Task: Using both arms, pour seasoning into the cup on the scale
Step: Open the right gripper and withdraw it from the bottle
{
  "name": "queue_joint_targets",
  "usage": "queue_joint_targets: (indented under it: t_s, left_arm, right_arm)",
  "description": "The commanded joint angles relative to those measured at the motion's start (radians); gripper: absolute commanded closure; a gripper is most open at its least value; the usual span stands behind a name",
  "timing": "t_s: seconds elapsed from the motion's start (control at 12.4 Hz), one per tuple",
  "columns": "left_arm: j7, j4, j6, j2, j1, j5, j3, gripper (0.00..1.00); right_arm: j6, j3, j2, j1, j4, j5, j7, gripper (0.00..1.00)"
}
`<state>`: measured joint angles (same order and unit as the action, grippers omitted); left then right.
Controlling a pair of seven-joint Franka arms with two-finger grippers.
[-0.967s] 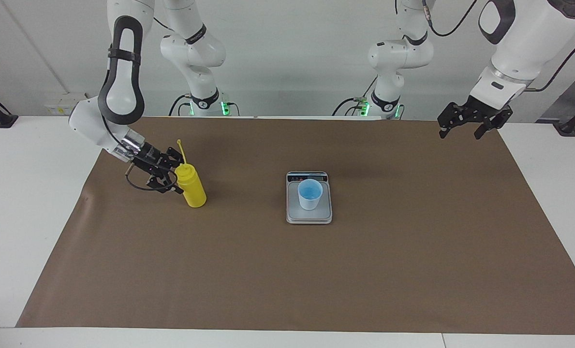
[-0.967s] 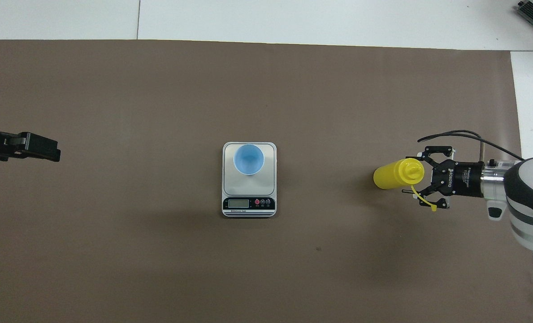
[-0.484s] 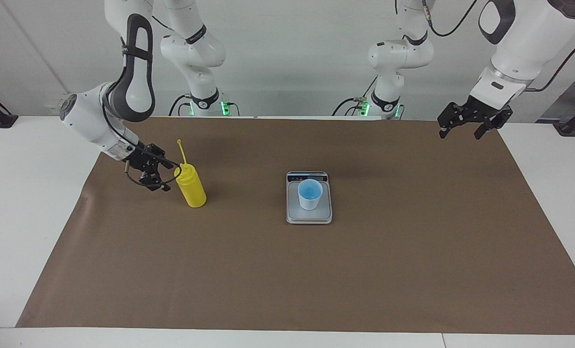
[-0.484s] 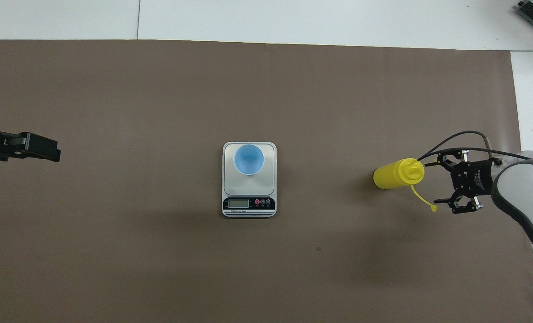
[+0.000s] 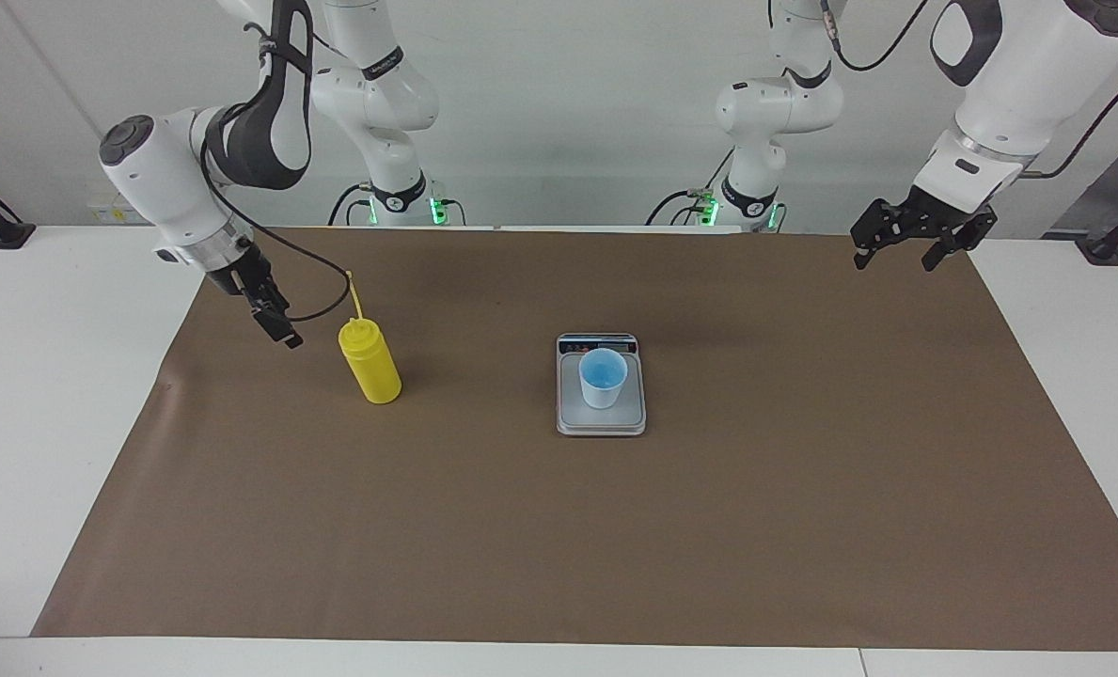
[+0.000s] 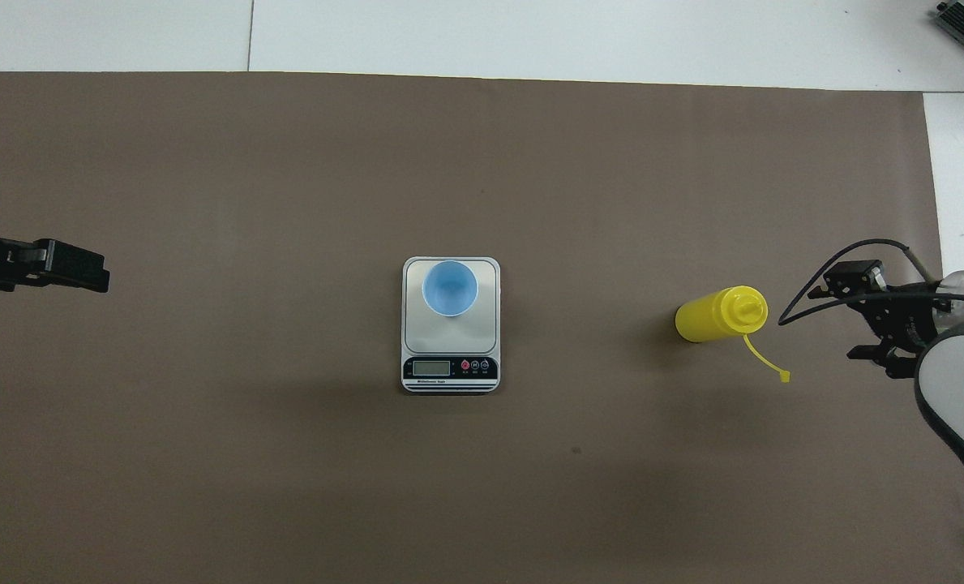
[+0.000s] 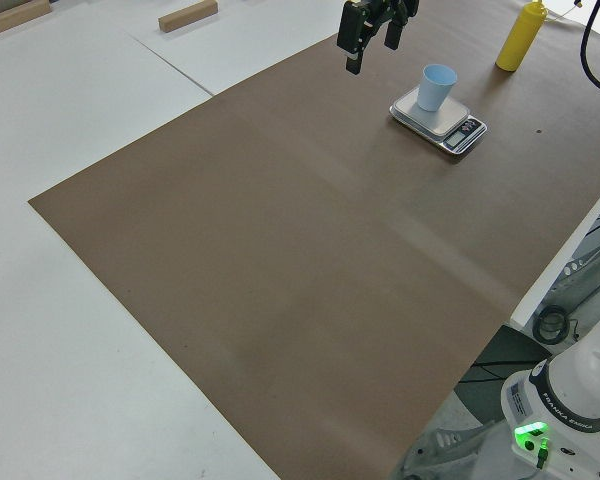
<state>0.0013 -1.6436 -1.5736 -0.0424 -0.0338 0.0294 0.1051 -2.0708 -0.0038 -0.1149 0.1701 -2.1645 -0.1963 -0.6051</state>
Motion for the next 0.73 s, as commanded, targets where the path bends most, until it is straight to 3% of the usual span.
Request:
queue_joint_targets:
  t_s: [0.0,0.32,0.48,0.64]
  left_arm:
    - [-0.003,-0.016,-0.009,-0.017,-0.011,-0.009,0.010,0.00]
    - [-0.003,-0.016,-0.009,-0.017,-0.011,-0.009,0.010,0.00]
    - [-0.004,-0.016,-0.008,-0.017,-0.012,-0.009,0.010,0.00]
    - [-0.003,-0.016,-0.009,-0.017,-0.012,-0.009,0.010,0.00]
  right_arm:
    - [0.041,0.007,-0.020,-0.029,0.047,0.035,0.204,0.00]
    - [0.182,0.013,0.026,-0.131,0.251,0.217,0.220,0.00]
    - [0.295,0.013,0.096,-0.141,0.419,0.216,0.220,0.00]
    - [0.340,0.013,0.127,-0.139,0.507,0.212,0.222,0.00]
